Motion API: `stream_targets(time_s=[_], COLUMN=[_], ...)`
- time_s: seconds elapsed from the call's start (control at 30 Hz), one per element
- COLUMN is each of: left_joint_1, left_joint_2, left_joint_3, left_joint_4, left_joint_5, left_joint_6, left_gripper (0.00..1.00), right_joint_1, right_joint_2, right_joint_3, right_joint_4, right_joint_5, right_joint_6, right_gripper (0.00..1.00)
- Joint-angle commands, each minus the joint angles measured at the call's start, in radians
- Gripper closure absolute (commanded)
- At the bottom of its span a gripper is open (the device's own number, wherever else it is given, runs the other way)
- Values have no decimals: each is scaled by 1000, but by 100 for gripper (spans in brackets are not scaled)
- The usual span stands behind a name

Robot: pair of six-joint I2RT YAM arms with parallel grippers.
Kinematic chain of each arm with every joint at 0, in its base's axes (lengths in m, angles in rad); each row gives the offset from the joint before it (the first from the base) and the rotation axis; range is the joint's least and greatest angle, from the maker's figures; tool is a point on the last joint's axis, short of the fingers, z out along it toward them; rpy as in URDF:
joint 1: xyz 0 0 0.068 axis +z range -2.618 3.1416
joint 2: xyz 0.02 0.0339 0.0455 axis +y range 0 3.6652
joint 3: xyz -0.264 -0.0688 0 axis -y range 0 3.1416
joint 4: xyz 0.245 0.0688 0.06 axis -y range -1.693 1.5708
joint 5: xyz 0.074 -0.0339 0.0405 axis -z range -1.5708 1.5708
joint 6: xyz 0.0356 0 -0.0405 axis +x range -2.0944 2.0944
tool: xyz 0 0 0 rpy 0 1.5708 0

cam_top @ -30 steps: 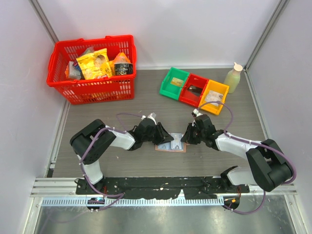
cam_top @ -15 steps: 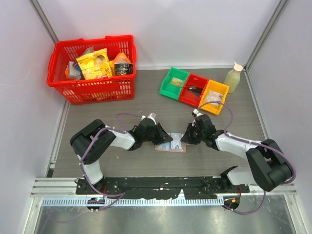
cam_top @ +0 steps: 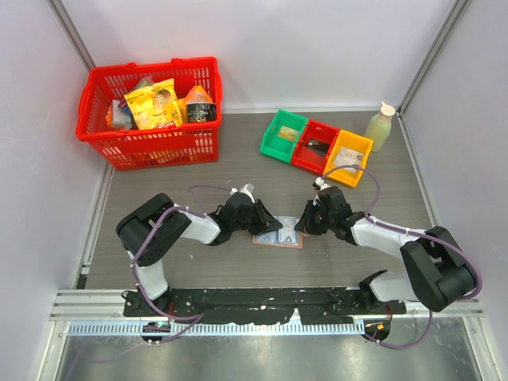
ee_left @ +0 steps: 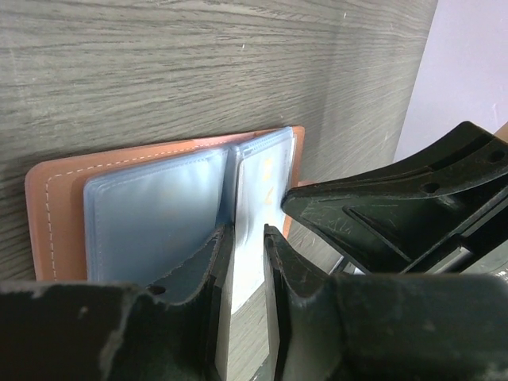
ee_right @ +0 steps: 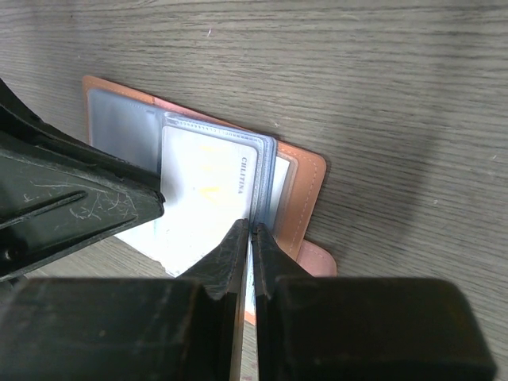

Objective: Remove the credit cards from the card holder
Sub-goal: Remove the credit card from the card holder.

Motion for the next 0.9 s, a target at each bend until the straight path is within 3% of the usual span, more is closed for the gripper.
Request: stream_targets(time_s=[0.0,0.3,0.5,0.87], left_joint_1=[-26,-20,4,14], left_joint_2=[30,7,6,-22], left_joint_3=[23,-41,-93,-152], left_joint_4=[163,199,274,234], left_joint_5=[50,27,41,16], left_joint_6=[-33,-37,-72,-65], left_gripper=[76,100,100,100], right_joint_1=[5,-38,-54,-61], right_joint_2=[51,51,74,91], right_joint_3=[-49,-69,-74,-69], right_joint_4=[-66,-44,-33,-38], right_joint_5=[19,-19,-36,-49], right_joint_6=[-22,-25,-31,-28], right_gripper=[90,90,90,90])
